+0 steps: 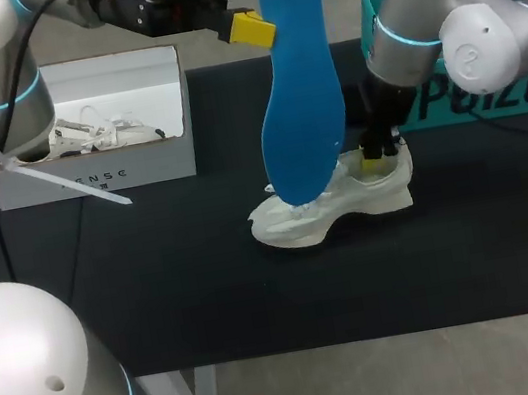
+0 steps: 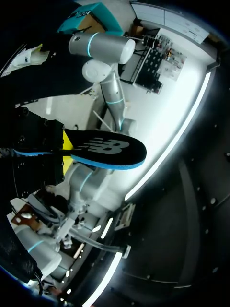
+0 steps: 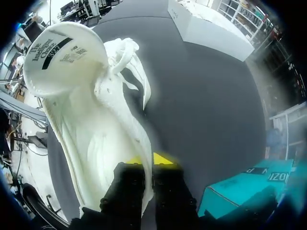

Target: Take the shoe out of the shoebox, open the shoe tongue, remove and reinsert the insole, then place the shoe into the shoebox

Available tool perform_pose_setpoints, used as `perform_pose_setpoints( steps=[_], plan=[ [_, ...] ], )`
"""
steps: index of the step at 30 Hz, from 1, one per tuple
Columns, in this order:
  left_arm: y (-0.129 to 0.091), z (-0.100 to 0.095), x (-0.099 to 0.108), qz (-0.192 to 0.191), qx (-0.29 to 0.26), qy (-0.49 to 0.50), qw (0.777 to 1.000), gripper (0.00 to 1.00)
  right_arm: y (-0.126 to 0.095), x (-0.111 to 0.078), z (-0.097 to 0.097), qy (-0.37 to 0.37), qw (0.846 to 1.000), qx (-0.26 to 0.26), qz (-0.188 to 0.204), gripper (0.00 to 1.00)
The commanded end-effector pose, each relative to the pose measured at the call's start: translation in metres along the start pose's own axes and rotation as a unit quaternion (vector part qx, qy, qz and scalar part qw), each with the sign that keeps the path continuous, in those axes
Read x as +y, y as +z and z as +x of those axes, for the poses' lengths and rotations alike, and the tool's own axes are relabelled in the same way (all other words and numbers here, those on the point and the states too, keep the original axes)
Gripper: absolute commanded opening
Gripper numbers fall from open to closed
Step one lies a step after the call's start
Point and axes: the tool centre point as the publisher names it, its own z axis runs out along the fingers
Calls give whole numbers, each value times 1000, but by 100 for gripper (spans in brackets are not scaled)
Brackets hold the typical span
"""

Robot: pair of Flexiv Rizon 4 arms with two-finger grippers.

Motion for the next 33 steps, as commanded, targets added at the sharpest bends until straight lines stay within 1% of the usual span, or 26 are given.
perform_pose_setpoints(
  steps=[1, 3, 4, 6, 20, 21, 22, 23, 24, 25, 26, 27, 28, 29, 31, 32, 33],
  plan=[
    [0, 1, 1, 0, -1, 0, 1000, 0, -39, -2, 13, -3, 1000, -23, -1, 0],
    [0, 1, 1, 0, -1, 0, 1000, 0, -52, -3, 14, -3, 1000, -31, 1, 0],
    [0, 1, 1, 0, -1, 0, 1000, 0, -58, -2, 14, -3, 1000, -20, -5, 0],
    [0, 1, 1, 0, -1, 0, 1000, 0, -64, -4, 9, -12, 1000, -15, 5, 0],
    [0, 1, 1, 0, -1, 0, 1000, 0, -64, -4, 9, -12, 1000, -15, 5, 0],
    [0, 1, 1, 0, -1, 0, 1000, 0, -63, -6, 7, 40, 999, -11, -3, 0],
    [0, 1, 1, 0, -1, 0, 1000, 0, -59, -17, 3, 137, 990, -35, 24, 0],
    [0, 1, 1, 0, -1, 0, 1000, 0, -57, -26, 1, 239, 970, -48, 22, 0],
    [0, 1, 1, 0, -1, 0, 1000, 0, -54, -36, 4, 300, 951, -62, 40, 0],
    [0, 1, 1, 0, -1, 0, 1000, 0, -54, -42, 6, 358, 929, -91, 36, 0],
    [0, 1, 1, 0, -1, 0, 1000, 0, -54, -48, 10, 397, 913, -87, 17, 0],
    [0, 1, 1, 0, -1, 0, 1000, 0, -53, -53, 13, 445, 890, -99, 10, 0],
    [0, 1, 1, 0, -1, 0, 1000, 0, -54, -57, 16, 479, 870, -118, 6, 0],
    [0, 1, 1, 0, -1, 0, 1000, 0, -54, -59, 19, 503, 857, -116, -10, 0],
    [0, 1, 1, 0, -1, 0, 1000, 0, -57, -63, 28, 562, 816, -132, -35, 0],
    [0, 1, 1, 0, -1, 0, 1000, 0, -59, -64, 32, 584, 798, -138, -52, 0],
    [0, 1, 1, 0, -1, 0, 1000, 0, -62, -63, 37, 601, 785, -139, -61, 0]
  ],
)
